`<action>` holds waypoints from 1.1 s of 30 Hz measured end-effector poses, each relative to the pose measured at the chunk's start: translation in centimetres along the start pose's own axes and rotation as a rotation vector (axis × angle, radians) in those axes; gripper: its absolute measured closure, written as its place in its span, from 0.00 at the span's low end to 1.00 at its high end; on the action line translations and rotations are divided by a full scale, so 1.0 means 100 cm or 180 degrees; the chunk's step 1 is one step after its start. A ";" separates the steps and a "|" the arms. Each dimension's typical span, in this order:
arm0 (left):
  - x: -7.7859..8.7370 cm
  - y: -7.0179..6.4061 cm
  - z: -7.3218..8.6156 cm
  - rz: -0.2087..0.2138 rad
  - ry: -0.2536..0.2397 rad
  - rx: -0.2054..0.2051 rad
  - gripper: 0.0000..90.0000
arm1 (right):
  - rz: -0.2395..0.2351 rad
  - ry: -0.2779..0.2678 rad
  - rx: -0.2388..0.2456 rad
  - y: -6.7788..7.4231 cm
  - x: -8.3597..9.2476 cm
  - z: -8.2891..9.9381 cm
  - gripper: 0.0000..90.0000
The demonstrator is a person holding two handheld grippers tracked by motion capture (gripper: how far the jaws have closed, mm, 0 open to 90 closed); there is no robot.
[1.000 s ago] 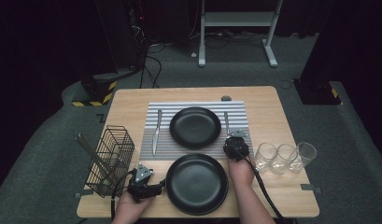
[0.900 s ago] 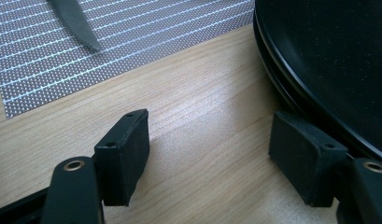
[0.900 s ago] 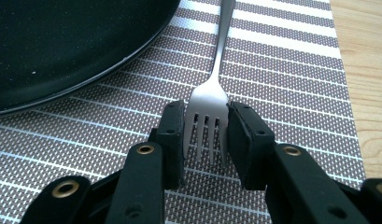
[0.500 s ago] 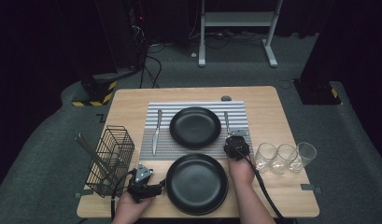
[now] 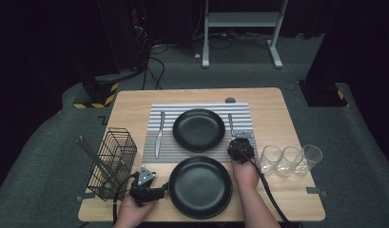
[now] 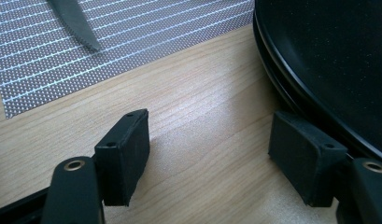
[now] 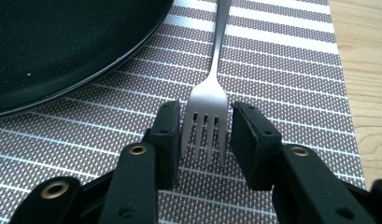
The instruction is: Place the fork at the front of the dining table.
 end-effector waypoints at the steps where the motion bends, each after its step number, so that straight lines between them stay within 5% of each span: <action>1: 0.000 0.000 0.000 0.0000 0.0000 -0.0001 0.33 | 0.0004 -0.0004 0.0005 0.000 0.000 0.000 0.68; 19: 0.000 -0.001 0.000 -0.0024 0.0006 -0.0021 0.33 | 0.0059 -0.0089 0.0059 0.001 0.010 -0.004 0.61; 27: -0.001 -0.001 0.000 -0.0053 0.0007 -0.0062 0.33 | 0.0082 -0.0421 0.0139 0.005 0.029 -0.014 0.56; 33: -0.001 -0.002 0.001 -0.0086 0.0006 -0.0084 0.33 | -0.0001 -0.0604 0.0198 0.012 0.043 -0.017 0.63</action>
Point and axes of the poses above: each handheld gripper's, and its own axes: x roughly backward along the jaws, z roughly out of its underside, y roughly to its left, the point moved 7 cm from there along -x, roughly forward along the jaws, and after that the axes turned 14 degrees about x, right-handed, at the moved point
